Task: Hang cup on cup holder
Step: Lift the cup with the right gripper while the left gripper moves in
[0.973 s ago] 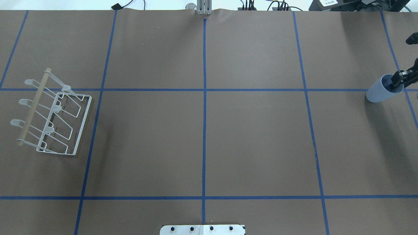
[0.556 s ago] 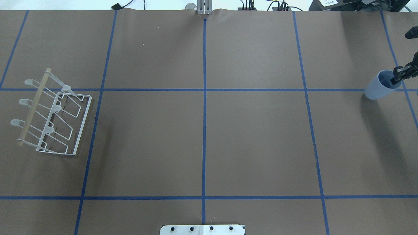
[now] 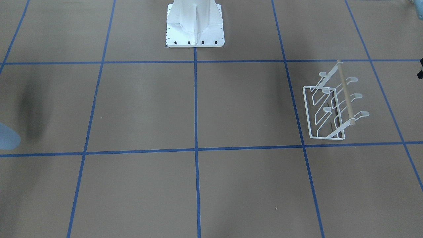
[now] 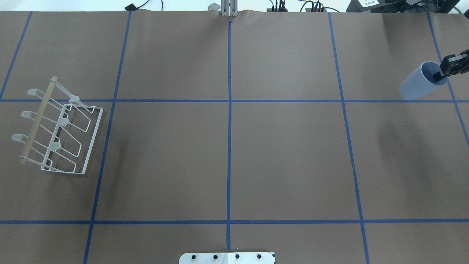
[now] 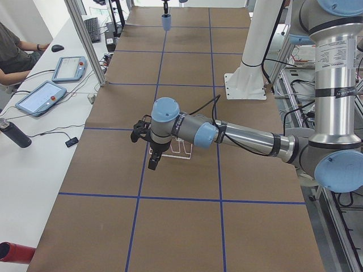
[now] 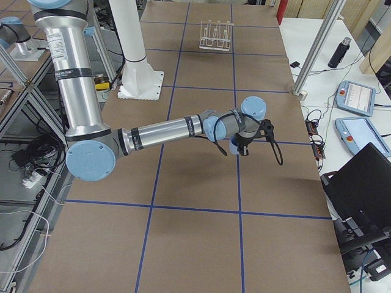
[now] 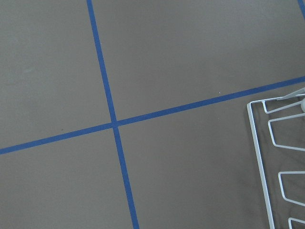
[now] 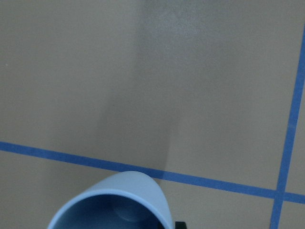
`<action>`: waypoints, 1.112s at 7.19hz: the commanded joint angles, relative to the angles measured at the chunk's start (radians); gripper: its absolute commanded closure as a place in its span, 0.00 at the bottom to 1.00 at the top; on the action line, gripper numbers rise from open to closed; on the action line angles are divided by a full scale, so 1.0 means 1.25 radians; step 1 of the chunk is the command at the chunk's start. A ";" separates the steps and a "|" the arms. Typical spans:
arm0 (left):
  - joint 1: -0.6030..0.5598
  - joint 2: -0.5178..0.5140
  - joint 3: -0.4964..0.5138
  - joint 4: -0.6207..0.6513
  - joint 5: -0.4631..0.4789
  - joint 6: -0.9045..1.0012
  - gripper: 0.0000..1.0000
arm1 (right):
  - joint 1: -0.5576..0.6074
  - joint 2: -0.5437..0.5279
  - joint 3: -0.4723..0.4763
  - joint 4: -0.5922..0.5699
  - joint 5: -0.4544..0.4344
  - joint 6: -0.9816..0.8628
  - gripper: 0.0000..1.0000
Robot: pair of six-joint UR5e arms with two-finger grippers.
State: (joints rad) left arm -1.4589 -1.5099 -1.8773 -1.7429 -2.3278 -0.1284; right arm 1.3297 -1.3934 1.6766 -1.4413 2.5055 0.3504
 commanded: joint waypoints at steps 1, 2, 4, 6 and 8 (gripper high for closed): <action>0.074 -0.103 0.002 -0.035 -0.026 -0.191 0.01 | -0.001 0.000 0.046 0.101 0.150 0.136 1.00; 0.114 -0.140 0.006 -0.084 -0.028 -0.319 0.01 | -0.005 0.008 0.044 0.152 0.193 0.184 1.00; 0.190 -0.208 0.022 -0.170 -0.024 -0.506 0.01 | -0.010 0.064 0.073 0.175 0.230 0.341 1.00; 0.217 -0.236 0.029 -0.173 -0.019 -0.541 0.01 | -0.023 0.131 0.092 0.211 0.228 0.610 1.00; 0.222 -0.250 0.043 -0.173 -0.018 -0.551 0.01 | -0.149 0.143 0.102 0.432 0.040 0.973 1.00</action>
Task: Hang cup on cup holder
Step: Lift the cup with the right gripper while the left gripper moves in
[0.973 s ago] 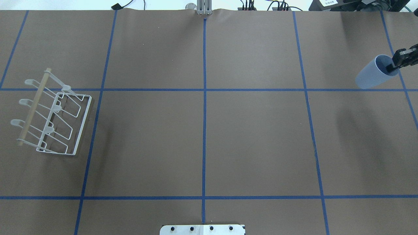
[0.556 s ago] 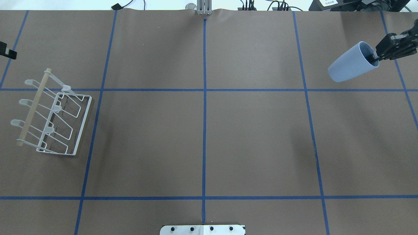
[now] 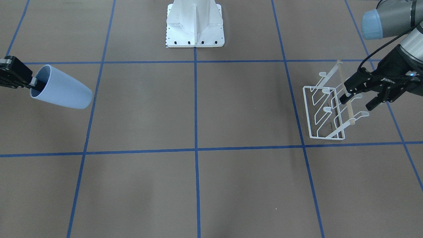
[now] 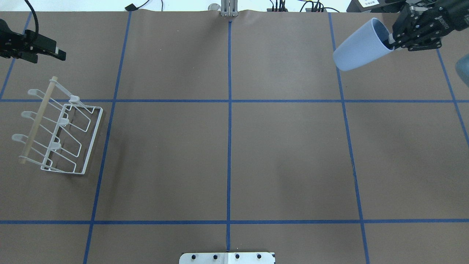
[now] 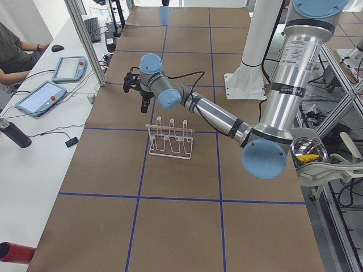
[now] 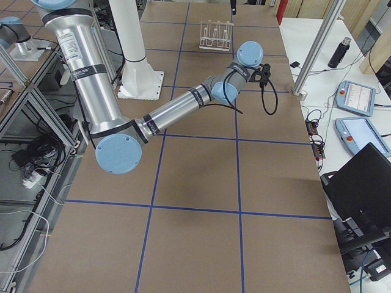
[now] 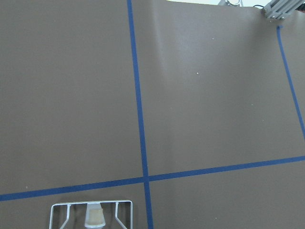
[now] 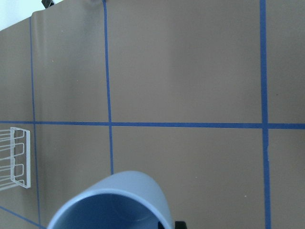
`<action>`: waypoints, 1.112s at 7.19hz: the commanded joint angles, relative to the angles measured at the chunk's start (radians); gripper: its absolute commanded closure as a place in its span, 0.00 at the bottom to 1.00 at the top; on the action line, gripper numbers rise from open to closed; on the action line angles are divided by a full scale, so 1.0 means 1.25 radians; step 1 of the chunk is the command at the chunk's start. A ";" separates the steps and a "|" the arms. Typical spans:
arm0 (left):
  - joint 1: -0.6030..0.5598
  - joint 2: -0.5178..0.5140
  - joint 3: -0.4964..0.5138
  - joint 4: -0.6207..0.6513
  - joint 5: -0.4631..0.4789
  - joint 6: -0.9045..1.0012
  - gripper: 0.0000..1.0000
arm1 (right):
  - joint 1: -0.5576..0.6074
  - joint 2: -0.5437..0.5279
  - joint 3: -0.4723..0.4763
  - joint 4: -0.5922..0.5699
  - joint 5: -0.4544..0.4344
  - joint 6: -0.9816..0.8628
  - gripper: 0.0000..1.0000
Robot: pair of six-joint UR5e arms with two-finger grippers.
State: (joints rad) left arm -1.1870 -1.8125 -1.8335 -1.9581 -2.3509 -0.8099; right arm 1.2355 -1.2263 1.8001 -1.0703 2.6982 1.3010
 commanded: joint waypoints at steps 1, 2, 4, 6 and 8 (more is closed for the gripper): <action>0.005 -0.012 0.014 -0.001 0.001 -0.007 0.01 | -0.137 0.009 -0.003 0.262 -0.212 0.348 1.00; 0.005 -0.031 0.019 -0.002 -0.003 -0.046 0.01 | -0.194 0.025 -0.004 0.340 -0.291 0.453 1.00; 0.074 -0.059 0.025 -0.131 -0.003 -0.243 0.01 | -0.226 0.046 -0.014 0.447 -0.324 0.574 1.00; 0.158 -0.063 0.061 -0.446 0.001 -0.534 0.01 | -0.251 0.061 -0.018 0.563 -0.348 0.683 1.00; 0.172 -0.133 0.129 -0.678 0.003 -0.822 0.01 | -0.295 0.061 -0.067 0.752 -0.400 0.831 1.00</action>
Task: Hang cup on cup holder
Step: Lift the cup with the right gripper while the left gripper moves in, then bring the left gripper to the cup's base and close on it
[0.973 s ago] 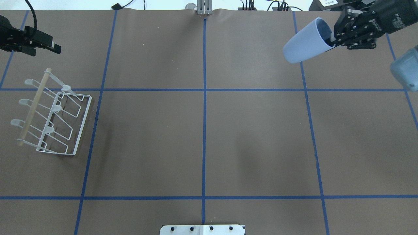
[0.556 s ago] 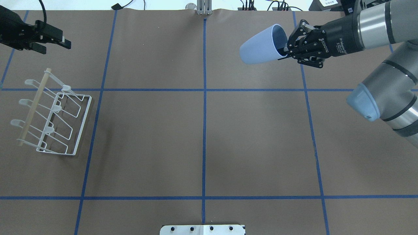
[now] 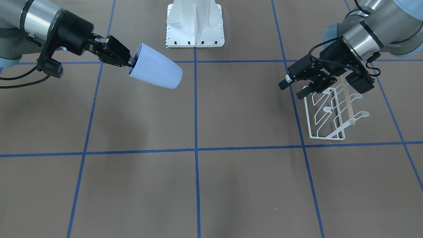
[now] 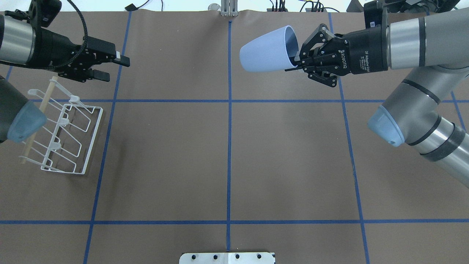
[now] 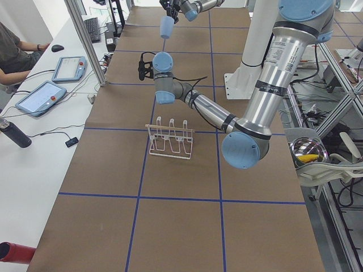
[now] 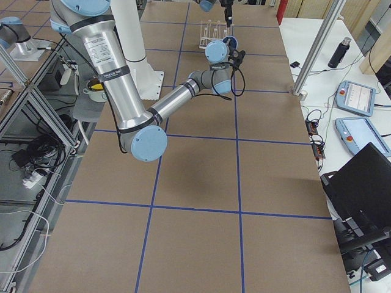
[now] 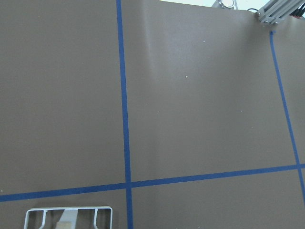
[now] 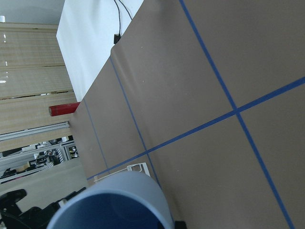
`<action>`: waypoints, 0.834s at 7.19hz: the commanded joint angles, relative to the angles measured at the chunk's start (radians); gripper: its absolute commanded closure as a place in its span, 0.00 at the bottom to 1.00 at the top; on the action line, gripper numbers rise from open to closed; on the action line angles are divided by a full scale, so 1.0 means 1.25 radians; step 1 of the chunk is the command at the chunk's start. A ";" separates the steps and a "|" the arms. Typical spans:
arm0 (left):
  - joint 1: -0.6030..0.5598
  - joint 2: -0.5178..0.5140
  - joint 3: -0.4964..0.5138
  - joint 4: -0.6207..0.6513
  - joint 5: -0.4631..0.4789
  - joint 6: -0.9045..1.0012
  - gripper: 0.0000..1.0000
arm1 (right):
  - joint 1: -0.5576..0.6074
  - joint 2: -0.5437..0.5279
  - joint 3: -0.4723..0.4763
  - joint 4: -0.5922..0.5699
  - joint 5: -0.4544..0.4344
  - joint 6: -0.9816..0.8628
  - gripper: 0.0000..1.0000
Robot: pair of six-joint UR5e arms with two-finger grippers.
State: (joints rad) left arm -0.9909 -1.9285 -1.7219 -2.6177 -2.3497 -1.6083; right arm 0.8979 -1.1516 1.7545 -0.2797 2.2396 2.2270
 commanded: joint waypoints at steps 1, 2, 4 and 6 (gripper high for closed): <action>0.035 -0.061 0.058 -0.263 0.024 -0.310 0.01 | -0.049 0.009 -0.061 0.192 -0.048 0.115 1.00; 0.091 -0.066 0.059 -0.379 0.100 -0.445 0.01 | -0.068 0.022 -0.065 0.209 -0.053 0.116 1.00; 0.192 -0.071 0.085 -0.541 0.208 -0.554 0.01 | -0.081 0.041 -0.072 0.247 -0.054 0.116 1.00; 0.209 -0.071 0.080 -0.570 0.233 -0.557 0.01 | -0.097 0.052 -0.083 0.279 -0.054 0.117 1.00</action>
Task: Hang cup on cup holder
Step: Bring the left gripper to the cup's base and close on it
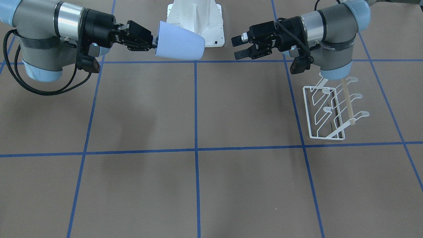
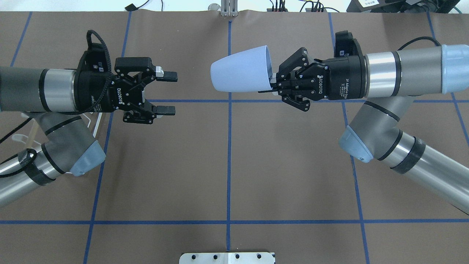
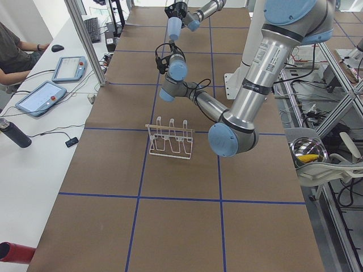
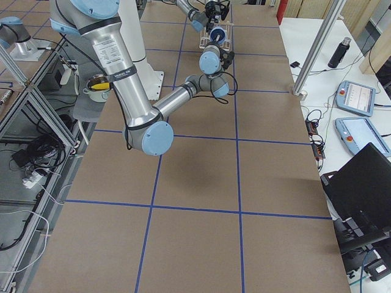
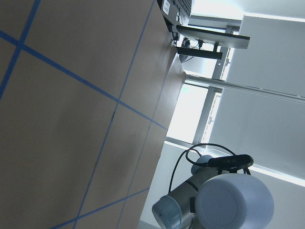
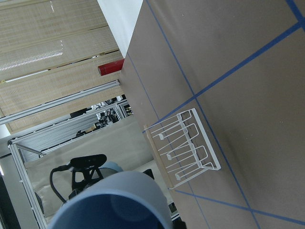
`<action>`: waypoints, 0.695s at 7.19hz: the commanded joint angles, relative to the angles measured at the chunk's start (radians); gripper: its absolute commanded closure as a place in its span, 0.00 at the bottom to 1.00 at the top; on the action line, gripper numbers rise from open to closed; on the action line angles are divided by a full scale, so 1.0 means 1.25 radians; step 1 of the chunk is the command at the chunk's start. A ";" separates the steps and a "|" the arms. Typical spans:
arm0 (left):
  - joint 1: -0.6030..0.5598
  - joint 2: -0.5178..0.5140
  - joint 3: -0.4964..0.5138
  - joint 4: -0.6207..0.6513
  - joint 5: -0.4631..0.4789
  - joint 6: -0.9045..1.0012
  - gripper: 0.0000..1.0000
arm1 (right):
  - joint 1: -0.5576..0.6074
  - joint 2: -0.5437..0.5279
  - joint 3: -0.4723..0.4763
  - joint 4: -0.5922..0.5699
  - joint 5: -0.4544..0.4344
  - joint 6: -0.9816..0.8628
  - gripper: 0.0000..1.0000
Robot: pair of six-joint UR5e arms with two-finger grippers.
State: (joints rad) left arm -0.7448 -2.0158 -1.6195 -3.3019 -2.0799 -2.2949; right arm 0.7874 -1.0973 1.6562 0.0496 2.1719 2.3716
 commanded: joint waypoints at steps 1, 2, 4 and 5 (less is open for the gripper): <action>0.013 -0.001 -0.003 -0.023 0.017 -0.007 0.01 | -0.013 0.010 -0.005 0.017 0.004 0.005 1.00; 0.015 -0.002 -0.004 -0.031 0.018 -0.008 0.01 | -0.019 0.010 -0.005 0.017 0.004 0.011 1.00; 0.046 -0.010 -0.002 -0.097 0.105 -0.017 0.01 | -0.032 0.011 -0.003 0.063 0.003 0.073 1.00; 0.082 -0.010 0.005 -0.147 0.159 -0.016 0.01 | -0.035 0.013 -0.002 0.080 0.000 0.088 1.00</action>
State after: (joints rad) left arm -0.6862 -2.0266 -1.6204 -3.4201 -1.9588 -2.3140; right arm 0.7507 -1.0825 1.6519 0.1165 2.1752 2.4471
